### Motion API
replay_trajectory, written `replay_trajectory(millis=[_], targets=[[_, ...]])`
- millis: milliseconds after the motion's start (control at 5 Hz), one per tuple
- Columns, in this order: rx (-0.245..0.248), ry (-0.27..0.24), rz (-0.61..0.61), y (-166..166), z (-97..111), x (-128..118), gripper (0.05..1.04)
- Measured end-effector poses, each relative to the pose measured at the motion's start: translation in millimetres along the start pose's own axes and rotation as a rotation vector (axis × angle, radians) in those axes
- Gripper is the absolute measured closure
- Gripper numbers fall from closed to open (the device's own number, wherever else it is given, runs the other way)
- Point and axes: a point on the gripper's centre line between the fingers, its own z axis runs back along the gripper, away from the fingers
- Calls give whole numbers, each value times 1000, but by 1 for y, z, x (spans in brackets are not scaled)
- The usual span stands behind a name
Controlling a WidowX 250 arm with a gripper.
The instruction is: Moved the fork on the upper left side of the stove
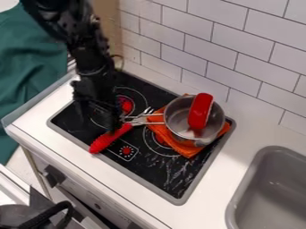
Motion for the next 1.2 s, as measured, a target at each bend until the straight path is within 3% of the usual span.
replay_trajectory(millis=[200, 600, 1200], targets=[[-5, -3, 20, 7, -2, -8, 75], [-3, 62, -8, -5, -25, -16, 75], [32, 78, 9, -15, -28, -14, 79]])
